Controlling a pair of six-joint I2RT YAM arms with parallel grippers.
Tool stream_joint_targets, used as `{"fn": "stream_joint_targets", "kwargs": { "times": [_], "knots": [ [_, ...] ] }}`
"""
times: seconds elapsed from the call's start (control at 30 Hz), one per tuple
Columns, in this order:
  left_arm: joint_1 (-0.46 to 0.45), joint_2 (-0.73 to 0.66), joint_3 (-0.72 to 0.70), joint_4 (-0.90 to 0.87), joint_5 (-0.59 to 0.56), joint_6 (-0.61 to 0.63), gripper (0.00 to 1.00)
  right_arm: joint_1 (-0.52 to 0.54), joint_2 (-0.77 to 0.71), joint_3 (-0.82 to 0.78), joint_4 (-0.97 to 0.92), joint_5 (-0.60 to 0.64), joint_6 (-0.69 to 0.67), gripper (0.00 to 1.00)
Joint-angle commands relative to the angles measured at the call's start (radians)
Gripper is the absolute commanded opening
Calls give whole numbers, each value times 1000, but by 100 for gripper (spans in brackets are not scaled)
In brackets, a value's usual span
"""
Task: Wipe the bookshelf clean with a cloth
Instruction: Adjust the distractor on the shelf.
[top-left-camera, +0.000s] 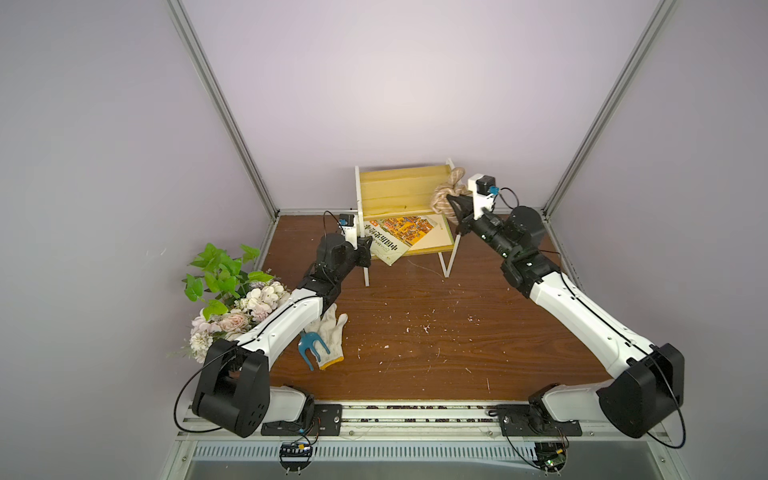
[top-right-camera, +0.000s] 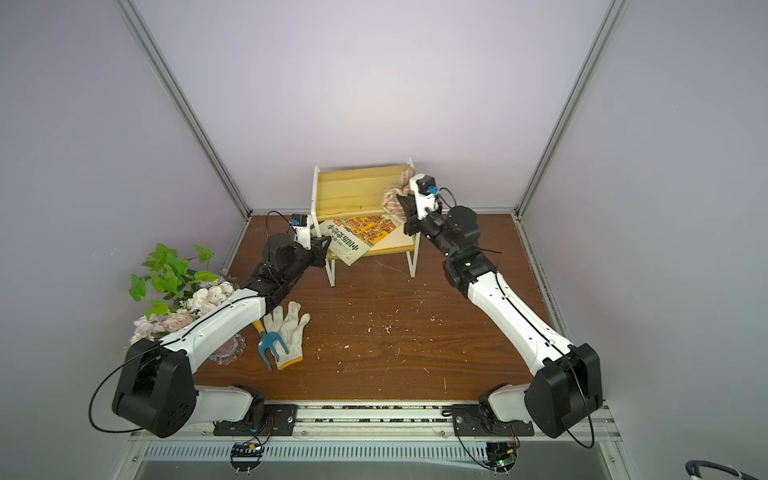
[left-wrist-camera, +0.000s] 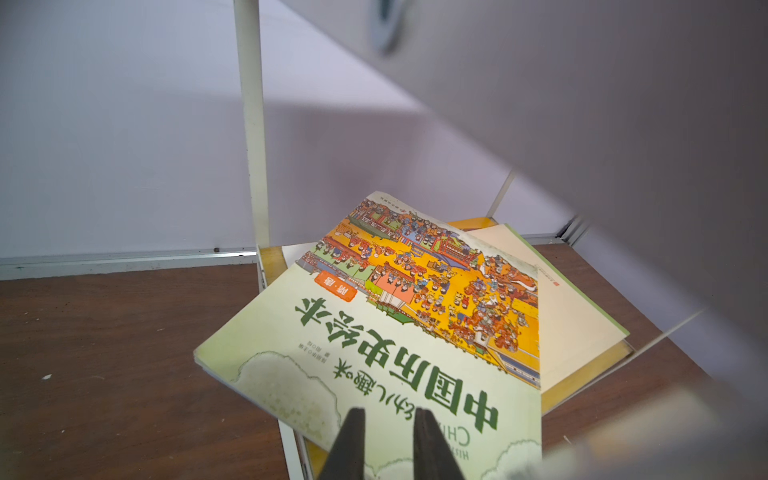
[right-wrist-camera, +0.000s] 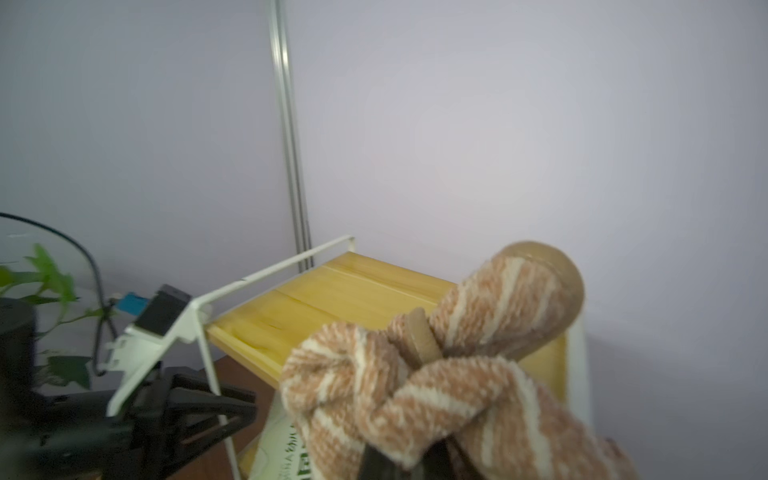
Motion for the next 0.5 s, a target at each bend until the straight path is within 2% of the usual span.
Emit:
{"fn": "stream_joint_targets", "kwargs": {
  "times": [0.0, 0.1, 0.2, 0.27, 0.33, 0.4, 0.47],
  "knots": [
    [0, 11, -2, -1, 49, -42, 6, 21, 8, 54, -71, 119, -104, 0],
    [0, 11, -10, 15, 48, -40, 1, -4, -46, 10, -150, 399, -212, 0],
    [0, 22, 2, 4, 48, -36, 1, -97, -143, -65, -201, 513, -241, 0],
    [0, 25, 8, 2, 50, -36, 1, -143, -188, -92, -232, 492, -230, 0],
    [0, 24, 7, 6, 50, -43, 1, -147, -187, -75, -255, 387, -215, 0],
    [0, 22, 2, 17, 48, -47, 1, -143, -144, -29, -262, 255, -177, 0],
    [0, 25, 3, 14, 38, -46, 1, -125, -61, 37, -250, 256, -151, 0]
  ]
}}
